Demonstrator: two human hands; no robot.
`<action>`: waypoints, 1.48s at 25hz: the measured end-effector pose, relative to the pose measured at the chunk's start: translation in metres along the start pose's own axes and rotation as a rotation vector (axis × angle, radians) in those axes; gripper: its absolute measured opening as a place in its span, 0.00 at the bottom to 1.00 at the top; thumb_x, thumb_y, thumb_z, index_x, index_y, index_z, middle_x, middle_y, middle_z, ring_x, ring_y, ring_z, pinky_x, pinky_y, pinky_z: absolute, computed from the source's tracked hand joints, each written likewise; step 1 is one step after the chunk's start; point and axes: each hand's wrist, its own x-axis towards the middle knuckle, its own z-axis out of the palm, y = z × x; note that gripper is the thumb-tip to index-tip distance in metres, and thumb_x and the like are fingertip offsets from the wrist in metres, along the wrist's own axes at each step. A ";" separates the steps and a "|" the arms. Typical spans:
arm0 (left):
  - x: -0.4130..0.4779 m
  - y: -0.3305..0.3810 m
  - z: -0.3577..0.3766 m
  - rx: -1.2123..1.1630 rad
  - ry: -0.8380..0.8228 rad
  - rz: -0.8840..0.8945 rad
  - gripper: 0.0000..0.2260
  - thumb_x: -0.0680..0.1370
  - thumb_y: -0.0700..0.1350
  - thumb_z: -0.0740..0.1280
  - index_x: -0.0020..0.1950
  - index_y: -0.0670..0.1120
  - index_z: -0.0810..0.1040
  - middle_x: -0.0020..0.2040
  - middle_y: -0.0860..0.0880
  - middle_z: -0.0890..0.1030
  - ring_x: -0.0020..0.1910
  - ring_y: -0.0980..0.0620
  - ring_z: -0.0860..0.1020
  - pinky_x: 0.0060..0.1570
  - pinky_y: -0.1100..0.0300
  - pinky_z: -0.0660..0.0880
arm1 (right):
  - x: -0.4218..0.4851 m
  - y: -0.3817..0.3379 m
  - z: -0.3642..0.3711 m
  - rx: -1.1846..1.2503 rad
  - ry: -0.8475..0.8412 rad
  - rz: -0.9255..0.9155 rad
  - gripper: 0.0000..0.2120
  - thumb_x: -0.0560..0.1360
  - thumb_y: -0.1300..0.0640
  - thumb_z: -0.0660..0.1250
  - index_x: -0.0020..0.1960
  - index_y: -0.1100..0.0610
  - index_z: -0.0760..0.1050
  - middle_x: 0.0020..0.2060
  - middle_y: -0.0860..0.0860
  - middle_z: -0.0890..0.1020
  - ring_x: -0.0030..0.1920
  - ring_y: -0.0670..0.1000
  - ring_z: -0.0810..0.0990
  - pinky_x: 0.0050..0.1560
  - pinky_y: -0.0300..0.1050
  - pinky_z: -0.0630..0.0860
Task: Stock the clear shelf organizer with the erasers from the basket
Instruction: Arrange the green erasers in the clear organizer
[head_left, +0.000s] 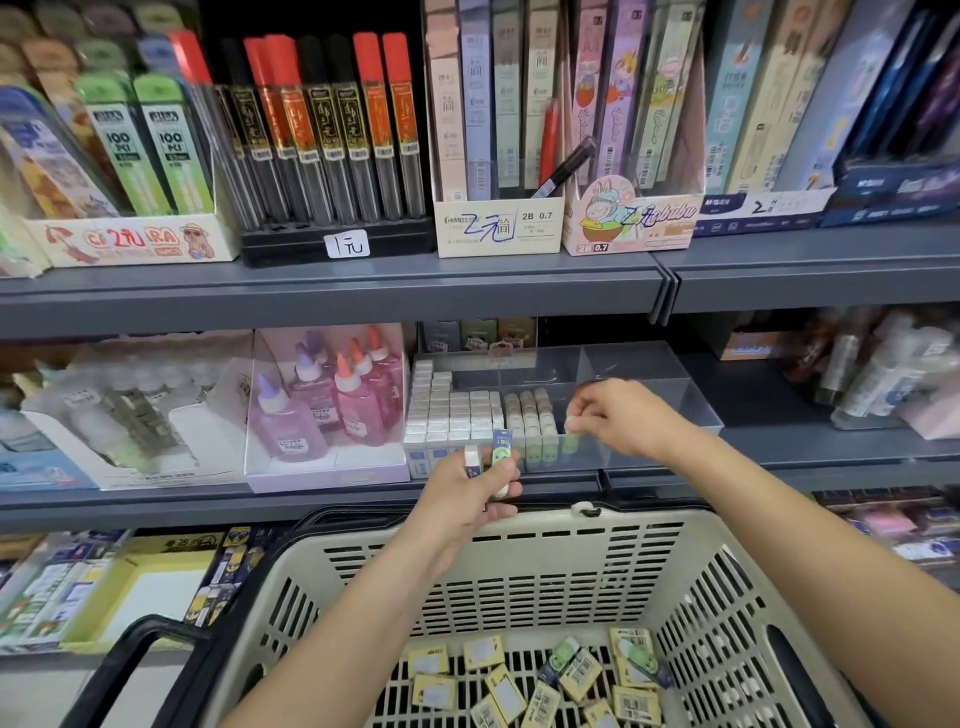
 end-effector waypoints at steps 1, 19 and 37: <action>0.000 -0.001 -0.002 0.001 0.002 -0.002 0.07 0.77 0.41 0.66 0.54 0.42 0.78 0.43 0.48 0.80 0.40 0.56 0.80 0.36 0.65 0.78 | 0.001 0.001 0.002 -0.014 -0.019 -0.004 0.02 0.76 0.52 0.64 0.47 0.48 0.76 0.47 0.46 0.83 0.53 0.49 0.78 0.58 0.49 0.73; 0.001 0.000 0.020 0.104 -0.059 -0.007 0.05 0.76 0.41 0.68 0.51 0.46 0.76 0.38 0.50 0.80 0.28 0.60 0.75 0.26 0.67 0.67 | -0.037 -0.021 0.008 0.328 0.087 -0.153 0.04 0.73 0.53 0.68 0.48 0.48 0.79 0.36 0.42 0.80 0.39 0.42 0.78 0.42 0.33 0.71; 0.009 0.007 0.010 0.020 -0.009 0.060 0.09 0.77 0.35 0.53 0.50 0.45 0.70 0.42 0.47 0.74 0.35 0.55 0.71 0.29 0.65 0.67 | -0.006 0.004 -0.023 0.177 0.271 -0.003 0.03 0.72 0.55 0.68 0.45 0.50 0.75 0.41 0.47 0.81 0.41 0.47 0.78 0.44 0.36 0.69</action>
